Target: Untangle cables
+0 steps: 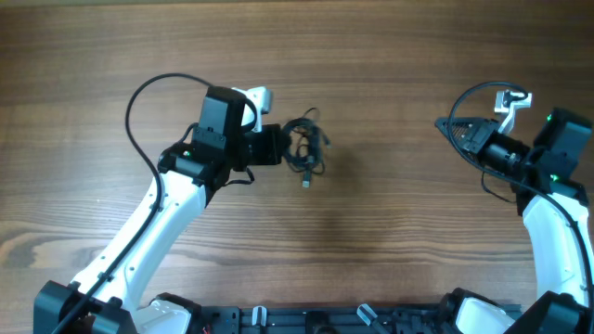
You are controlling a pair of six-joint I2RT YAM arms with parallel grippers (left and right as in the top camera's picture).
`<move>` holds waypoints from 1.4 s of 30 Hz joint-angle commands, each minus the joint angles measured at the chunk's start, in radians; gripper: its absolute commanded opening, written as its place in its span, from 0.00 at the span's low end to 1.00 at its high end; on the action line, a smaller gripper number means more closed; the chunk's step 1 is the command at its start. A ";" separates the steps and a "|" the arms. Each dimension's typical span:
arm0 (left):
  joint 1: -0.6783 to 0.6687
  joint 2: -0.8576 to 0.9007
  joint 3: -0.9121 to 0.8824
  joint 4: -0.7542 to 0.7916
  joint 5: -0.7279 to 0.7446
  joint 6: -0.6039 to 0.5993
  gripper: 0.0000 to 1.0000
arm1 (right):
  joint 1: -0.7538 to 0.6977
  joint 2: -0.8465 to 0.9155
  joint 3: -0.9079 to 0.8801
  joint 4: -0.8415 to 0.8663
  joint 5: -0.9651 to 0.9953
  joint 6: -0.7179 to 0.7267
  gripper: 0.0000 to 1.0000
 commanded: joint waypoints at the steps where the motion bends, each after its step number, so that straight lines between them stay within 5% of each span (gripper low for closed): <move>1: -0.024 -0.016 0.005 0.093 0.367 0.234 0.04 | 0.038 -0.017 0.002 -0.030 0.050 -0.054 0.25; 3: -0.039 -0.016 0.005 0.134 0.500 0.356 0.04 | 0.082 -0.017 0.002 -0.035 -0.028 -0.141 0.40; 6: -0.053 -0.016 0.005 0.139 0.478 0.391 0.04 | 0.162 -0.016 0.002 -0.034 -0.167 -0.244 0.53; 13: -0.060 -0.016 0.005 0.134 0.432 0.380 0.04 | 0.369 -0.017 0.002 -0.024 -0.088 -0.254 0.52; 20: -0.093 -0.016 0.005 0.134 0.432 0.385 0.04 | 0.385 -0.017 0.002 -0.002 0.013 -0.179 0.45; 28: -0.095 -0.016 0.005 0.134 0.431 0.384 0.04 | 0.385 -0.017 0.002 0.005 0.014 -0.180 0.50; 31: -0.095 -0.016 0.005 0.134 0.426 0.383 0.04 | 0.385 -0.017 0.002 0.002 0.042 -0.180 0.60; 42: -0.095 -0.016 0.005 0.135 -0.004 -0.156 0.04 | 0.385 -0.016 -0.005 -0.107 0.122 -0.183 0.69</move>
